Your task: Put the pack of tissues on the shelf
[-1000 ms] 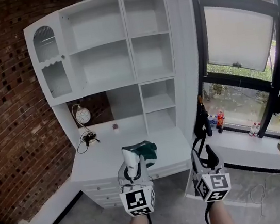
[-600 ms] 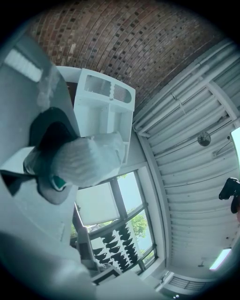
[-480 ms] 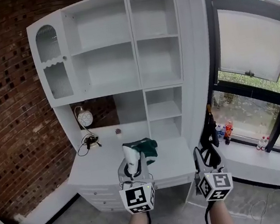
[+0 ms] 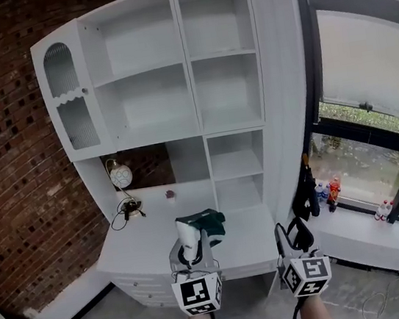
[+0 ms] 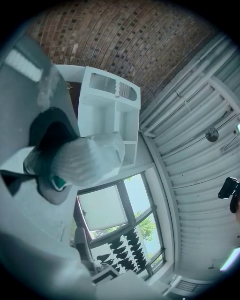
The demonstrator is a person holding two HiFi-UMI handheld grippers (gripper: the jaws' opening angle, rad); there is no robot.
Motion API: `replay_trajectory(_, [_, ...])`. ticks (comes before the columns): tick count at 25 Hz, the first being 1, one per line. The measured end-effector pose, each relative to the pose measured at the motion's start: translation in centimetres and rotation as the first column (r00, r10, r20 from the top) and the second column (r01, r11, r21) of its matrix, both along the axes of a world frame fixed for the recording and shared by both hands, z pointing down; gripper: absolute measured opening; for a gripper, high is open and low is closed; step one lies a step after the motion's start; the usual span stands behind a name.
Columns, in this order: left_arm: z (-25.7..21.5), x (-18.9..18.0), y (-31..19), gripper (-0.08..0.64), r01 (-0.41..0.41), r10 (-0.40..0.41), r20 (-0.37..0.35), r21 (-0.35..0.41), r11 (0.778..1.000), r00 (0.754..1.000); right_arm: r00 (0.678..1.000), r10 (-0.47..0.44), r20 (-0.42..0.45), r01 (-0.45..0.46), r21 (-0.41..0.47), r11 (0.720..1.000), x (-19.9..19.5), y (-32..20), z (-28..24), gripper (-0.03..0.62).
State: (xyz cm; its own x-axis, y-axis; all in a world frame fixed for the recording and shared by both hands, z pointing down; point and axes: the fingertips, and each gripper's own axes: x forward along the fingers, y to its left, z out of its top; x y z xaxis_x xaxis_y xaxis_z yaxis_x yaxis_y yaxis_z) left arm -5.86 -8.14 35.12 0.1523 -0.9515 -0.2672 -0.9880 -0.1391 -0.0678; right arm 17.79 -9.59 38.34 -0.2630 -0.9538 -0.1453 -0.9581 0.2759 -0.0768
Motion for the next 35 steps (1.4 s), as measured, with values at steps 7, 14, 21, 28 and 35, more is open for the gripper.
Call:
replay_trajectory(7, [1.0,-0.5,-3.5,0.098,-0.014,0.014,0.002,-0.021,1.000,1.000,1.000,0.019,0.017,-0.018,-0.028,0.999,-0.2,-3.3,1.5,0.224])
replay_trajectory(14, [0.6,-2.6,-9.1,0.098,-0.061,0.061,-0.015,-0.012,0.998,0.998,0.997,0.070,0.020,-0.070,-0.007,0.998,-1.6,-7.4,0.8,0.224])
replay_trajectory(21, [-1.1,-3.5,-14.2,0.098,-0.125,0.125,-0.024,0.032,0.992,0.992,0.993,0.116,0.022,-0.117,0.036,0.992,-3.2,-11.3,-1.0,0.224])
replay_trajectory(28, [-0.1,-3.8,-17.4,0.098,-0.180,0.180,-0.032,0.019,0.984,0.983,0.990,0.139,-0.001,-0.139,0.017,0.990,-4.6,-13.8,0.0,0.224])
replay_trajectory(35, [1.9,-2.4,-20.4,0.098,-0.198,0.197,-0.041,-0.022,0.980,0.979,0.991,0.135,-0.006,-0.135,-0.028,0.990,-4.1,-16.6,1.9,0.224])
